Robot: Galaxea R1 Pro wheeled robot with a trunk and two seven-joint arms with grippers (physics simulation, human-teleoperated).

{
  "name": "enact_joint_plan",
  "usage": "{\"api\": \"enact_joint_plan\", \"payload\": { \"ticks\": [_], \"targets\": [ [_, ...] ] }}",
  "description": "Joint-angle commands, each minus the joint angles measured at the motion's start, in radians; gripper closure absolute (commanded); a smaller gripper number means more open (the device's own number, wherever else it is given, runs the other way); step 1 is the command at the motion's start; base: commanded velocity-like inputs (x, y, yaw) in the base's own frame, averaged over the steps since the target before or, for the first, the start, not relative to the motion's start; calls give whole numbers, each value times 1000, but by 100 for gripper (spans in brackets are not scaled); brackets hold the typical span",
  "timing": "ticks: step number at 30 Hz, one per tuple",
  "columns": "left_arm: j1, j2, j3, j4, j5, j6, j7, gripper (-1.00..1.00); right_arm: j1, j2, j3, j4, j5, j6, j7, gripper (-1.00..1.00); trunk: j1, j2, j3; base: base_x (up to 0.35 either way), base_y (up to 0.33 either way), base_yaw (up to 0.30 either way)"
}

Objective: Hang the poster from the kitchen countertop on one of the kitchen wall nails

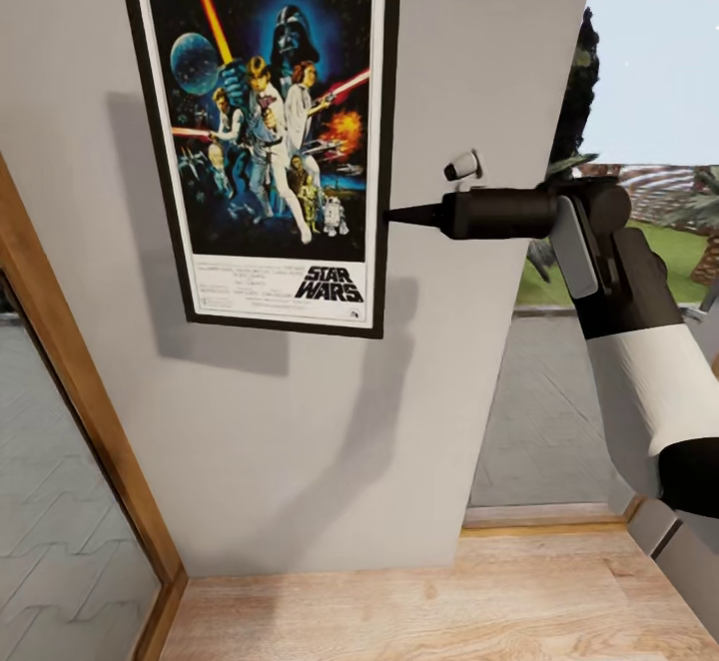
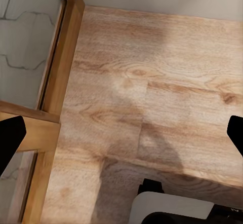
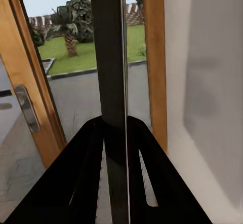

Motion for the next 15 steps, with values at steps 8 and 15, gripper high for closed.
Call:
{"api": "enact_joint_plan", "payload": {
  "ticks": [8,15],
  "targets": [
    [0,0,1,-1,0,-2,-2,-100,1,-14,2,-1,-4,-12,58,100,1,-2,-2,0,0,0],
    [0,0,1,-1,0,-2,-2,-100,37,-16,2,1,-4,-57,64,100,1,-2,-2,0,0,0]
  ]
}}
